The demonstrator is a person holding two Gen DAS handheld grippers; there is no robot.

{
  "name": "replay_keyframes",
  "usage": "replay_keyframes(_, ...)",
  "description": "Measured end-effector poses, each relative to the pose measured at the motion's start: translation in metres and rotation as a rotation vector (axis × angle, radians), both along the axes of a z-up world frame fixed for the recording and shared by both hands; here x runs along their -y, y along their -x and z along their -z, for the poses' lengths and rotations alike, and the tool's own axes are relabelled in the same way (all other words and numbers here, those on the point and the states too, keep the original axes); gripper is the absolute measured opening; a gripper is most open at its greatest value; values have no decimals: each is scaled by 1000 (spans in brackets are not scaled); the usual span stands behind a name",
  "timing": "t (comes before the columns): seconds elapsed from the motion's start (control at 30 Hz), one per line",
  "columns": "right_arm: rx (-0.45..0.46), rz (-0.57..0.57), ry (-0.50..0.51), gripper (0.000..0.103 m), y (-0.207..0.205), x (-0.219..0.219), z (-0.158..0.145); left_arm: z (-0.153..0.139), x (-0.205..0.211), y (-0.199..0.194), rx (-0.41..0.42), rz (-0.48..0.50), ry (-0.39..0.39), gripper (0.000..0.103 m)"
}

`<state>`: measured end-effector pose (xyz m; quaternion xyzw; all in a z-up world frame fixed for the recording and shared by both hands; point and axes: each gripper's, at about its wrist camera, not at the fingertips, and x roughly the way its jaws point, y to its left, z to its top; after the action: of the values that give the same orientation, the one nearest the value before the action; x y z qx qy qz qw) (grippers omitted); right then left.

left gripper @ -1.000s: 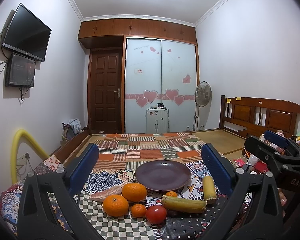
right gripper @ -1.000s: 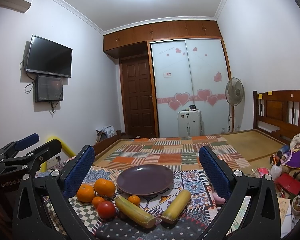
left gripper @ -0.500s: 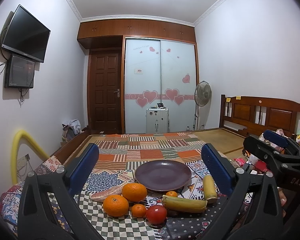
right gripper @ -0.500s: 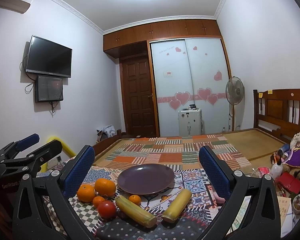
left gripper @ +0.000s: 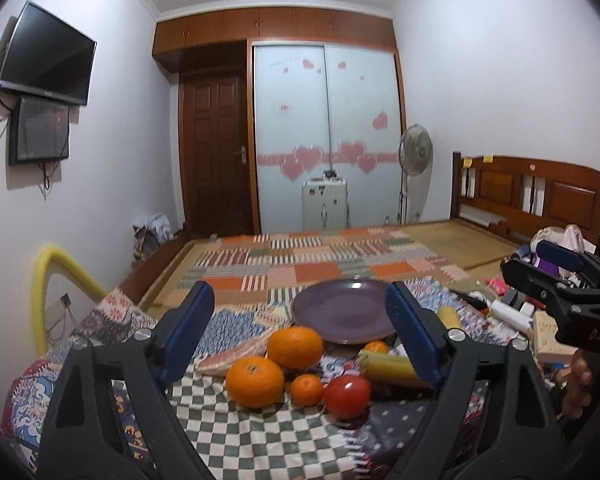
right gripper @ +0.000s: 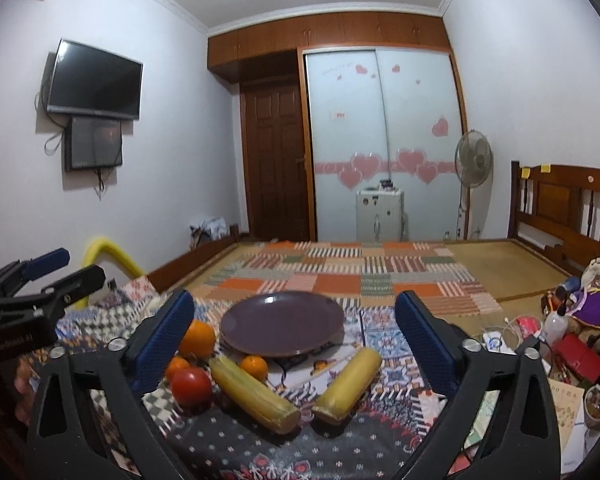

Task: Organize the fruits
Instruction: 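Grasp the green-yellow corn cob with the right tool while the left tool grasps a large orange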

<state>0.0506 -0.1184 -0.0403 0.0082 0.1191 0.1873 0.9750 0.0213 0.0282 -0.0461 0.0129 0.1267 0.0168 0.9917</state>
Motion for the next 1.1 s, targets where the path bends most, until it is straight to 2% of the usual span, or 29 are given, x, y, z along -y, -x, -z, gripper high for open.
replay_keyframes(0.23,-122,-78,46,68,-19,-7,25,25,-24,-19,-109,-30,17,74)
replay_keyframes(0.4,-188,-124,69,61,-28,-15,39,45,-43,-32,-197,-60,44,68)
replay_keyframes(0.53,-225,-157,87,58,-36,-22,49,61,-53,-43,-255,-67,66,64)
replay_keyframes(0.8,-280,-229,127,56,-52,-41,67,83,-64,-61,-351,-56,126,64)
replay_keyframes(1.1,-299,-256,177,56,-68,-58,78,96,-61,-68,-381,-25,137,64)
